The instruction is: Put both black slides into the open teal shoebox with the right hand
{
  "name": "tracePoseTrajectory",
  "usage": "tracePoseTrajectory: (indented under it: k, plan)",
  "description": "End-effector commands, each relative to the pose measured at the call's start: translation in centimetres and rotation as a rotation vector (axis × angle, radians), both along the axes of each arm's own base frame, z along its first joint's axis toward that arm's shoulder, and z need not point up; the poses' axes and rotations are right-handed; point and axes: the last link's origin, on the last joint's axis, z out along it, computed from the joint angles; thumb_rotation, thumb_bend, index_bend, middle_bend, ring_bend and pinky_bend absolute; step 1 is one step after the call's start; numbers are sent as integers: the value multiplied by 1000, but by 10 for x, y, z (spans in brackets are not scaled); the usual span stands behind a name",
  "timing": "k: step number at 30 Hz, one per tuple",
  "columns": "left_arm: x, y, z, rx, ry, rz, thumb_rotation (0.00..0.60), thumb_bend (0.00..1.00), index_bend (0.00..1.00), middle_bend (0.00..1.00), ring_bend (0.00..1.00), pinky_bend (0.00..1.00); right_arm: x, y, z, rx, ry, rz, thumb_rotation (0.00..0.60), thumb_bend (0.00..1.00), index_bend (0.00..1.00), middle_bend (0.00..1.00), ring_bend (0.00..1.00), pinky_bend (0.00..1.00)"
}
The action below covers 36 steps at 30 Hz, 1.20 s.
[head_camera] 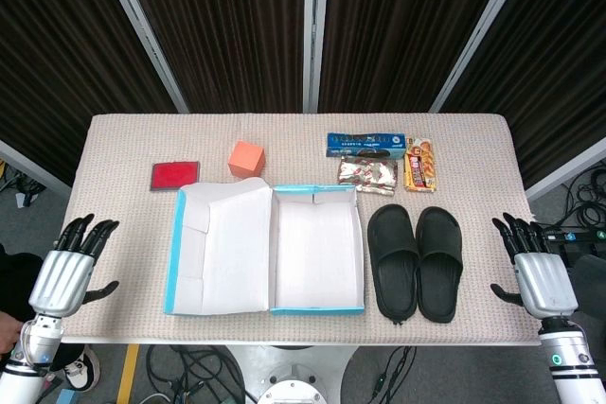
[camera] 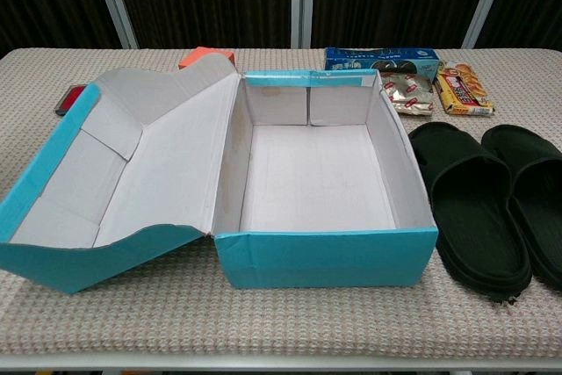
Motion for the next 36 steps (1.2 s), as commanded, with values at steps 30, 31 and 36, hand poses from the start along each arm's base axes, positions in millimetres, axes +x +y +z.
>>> tracePoseTrajectory:
  k: [30, 31, 36]
  plan:
    - [-18, -14, -4, -85, -35, 18, 600, 0, 99, 138, 12, 84, 88, -110, -29, 470, 141, -125, 600, 26, 0, 83, 6, 188]
    - [-19, -16, -5, -88, -37, 19, 600, 0, 99, 137, 12, 84, 92, -114, -33, 484, 180, -121, 600, 26, 0, 83, 6, 188]
    - [-21, -20, -3, -91, -47, 8, 600, 0, 100, 138, 12, 84, 117, -138, -61, 538, 278, -163, 600, 26, 0, 84, 6, 207]
